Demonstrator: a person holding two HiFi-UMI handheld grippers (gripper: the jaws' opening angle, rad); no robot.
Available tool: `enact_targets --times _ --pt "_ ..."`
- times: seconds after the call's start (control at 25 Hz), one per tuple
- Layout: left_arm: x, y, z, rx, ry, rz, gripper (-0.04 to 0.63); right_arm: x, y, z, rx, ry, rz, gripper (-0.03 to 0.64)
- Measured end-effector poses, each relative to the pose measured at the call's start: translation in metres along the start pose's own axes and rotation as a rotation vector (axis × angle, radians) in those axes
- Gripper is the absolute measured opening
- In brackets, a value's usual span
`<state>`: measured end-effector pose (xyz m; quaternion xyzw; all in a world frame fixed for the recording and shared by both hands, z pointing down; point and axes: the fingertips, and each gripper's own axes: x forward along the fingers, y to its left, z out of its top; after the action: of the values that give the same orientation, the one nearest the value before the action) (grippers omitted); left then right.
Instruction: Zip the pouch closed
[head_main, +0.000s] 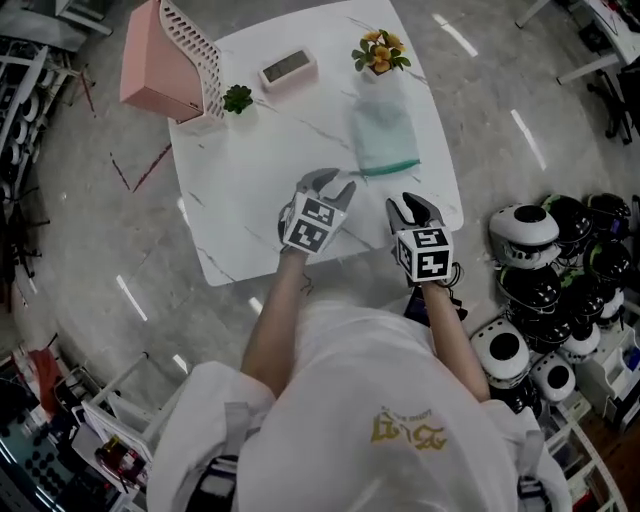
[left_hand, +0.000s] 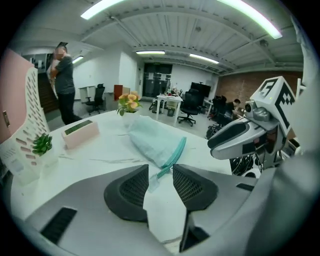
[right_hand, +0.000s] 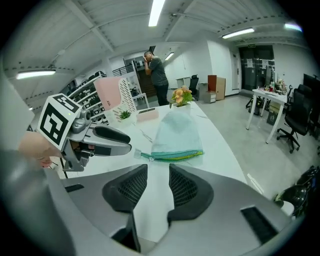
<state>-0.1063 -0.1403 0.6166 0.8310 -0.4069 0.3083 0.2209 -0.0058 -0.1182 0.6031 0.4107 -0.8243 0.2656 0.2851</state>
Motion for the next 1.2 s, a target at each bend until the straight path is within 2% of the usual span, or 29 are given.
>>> enact_targets --times 0.28,0.76,0.96,1.2 --pt "0.027 -0.005 -0.011 0.193 0.139 -0.136 0.169 0.029 0.003 -0.005 0.003 0.04 -0.019 0.144" --pt "0.05 -0.012 -0.014 0.462 0.26 -0.222 0.152 0.055 0.017 -0.013 -0.009 0.074 -0.001 0.126" --pt "0.057 -0.016 -0.023 0.527 0.301 -0.246 0.133 0.07 0.021 -0.014 -0.046 0.088 -0.008 0.123" --pt "0.057 -0.016 -0.027 0.559 0.318 -0.258 0.107 0.078 0.023 -0.017 -0.095 0.111 -0.031 0.103"
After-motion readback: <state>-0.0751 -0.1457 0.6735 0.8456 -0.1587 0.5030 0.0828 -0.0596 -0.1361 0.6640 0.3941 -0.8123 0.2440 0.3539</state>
